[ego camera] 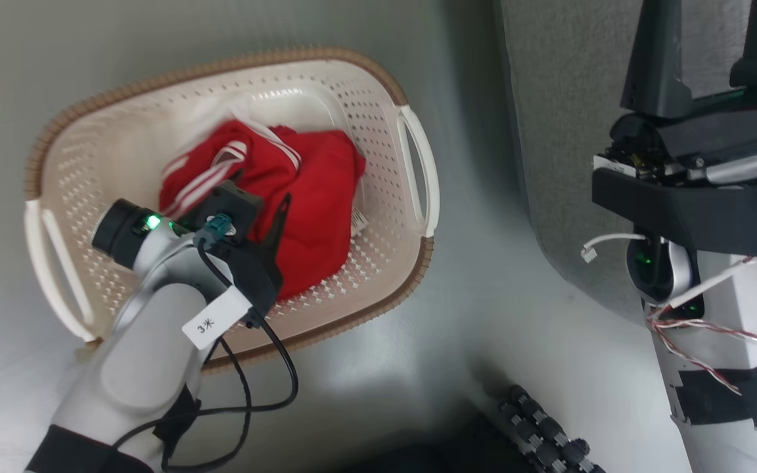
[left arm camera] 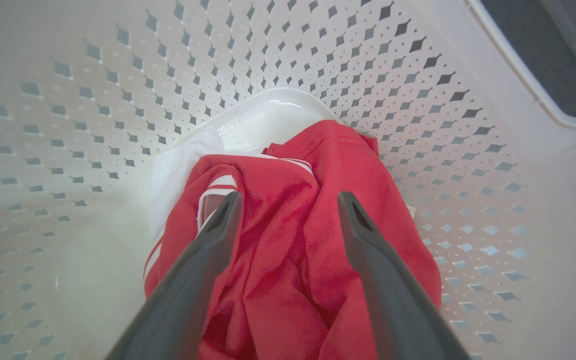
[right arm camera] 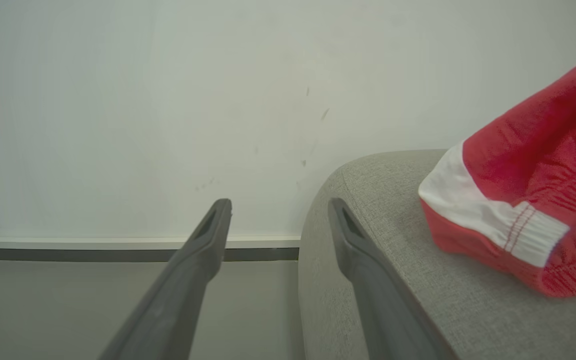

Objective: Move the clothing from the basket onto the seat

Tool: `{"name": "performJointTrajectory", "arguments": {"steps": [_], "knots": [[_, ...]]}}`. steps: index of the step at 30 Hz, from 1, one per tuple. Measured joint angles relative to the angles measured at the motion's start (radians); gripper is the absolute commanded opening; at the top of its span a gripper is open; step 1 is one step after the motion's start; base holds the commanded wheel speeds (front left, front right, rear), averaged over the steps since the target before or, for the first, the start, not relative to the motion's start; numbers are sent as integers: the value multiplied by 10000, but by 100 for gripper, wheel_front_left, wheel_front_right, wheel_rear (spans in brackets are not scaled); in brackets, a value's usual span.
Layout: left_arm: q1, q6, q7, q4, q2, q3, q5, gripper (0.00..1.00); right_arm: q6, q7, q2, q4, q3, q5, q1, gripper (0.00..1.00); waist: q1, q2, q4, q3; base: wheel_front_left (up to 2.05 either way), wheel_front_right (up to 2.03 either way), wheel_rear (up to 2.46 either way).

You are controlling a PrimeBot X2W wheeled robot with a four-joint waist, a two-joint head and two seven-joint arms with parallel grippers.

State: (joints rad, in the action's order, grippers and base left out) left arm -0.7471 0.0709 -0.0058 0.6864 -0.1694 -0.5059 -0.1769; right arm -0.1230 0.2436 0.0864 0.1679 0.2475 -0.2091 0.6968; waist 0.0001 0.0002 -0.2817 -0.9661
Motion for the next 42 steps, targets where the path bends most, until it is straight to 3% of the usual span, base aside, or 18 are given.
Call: {"name": "performJointTrajectory", "arguments": {"steps": [16, 31, 33, 34, 36, 37, 38, 42], "knots": [[-657, -21, -65, 1024, -178, -88, 217, 100, 0, 104, -121, -491, 332, 0, 445, 100, -2, -2, -554, -902, 0, 0, 0], [-1141, -525, 144, 2042, -222, -173, 637, 98, 0, 132, -196, -777, 508, 0, 458, 100, -2, -2, -691, -919, 0, 0, 0], [-1169, -545, 219, 2173, -219, -211, 700, 73, 0, 132, -201, -790, 535, 0, 461, 100, -2, -2, -707, -906, 0, 0, 0], [-1174, -550, 222, 2224, -209, -222, 717, 52, 0, 132, -203, -790, 550, 2, 464, 100, -2, -2, -715, -899, 0, 0, 0], [-1244, -617, 290, 2351, -178, -268, 734, 37, 0, 132, -211, -790, 573, 0, 467, 100, -2, -2, -730, -886, 0, 0, 0], [-1288, -617, 309, 2393, -169, -291, 744, 23, 0, 132, -211, -790, 577, 2, 467, 100, -2, -1, -737, -882, 0, 0, 0], [-1288, -617, 309, 2393, -169, -291, 744, 0, 0, 132, -211, -790, 577, 2, 467, 100, -2, -1, -737, -882, 0, 0, 0], [-1371, -612, 316, 2508, -79, -378, 761, 0, 0, 132, -217, -844, 575, 0, 468, 100, -2, -2, -761, -858, 0, 0, 0]]}}
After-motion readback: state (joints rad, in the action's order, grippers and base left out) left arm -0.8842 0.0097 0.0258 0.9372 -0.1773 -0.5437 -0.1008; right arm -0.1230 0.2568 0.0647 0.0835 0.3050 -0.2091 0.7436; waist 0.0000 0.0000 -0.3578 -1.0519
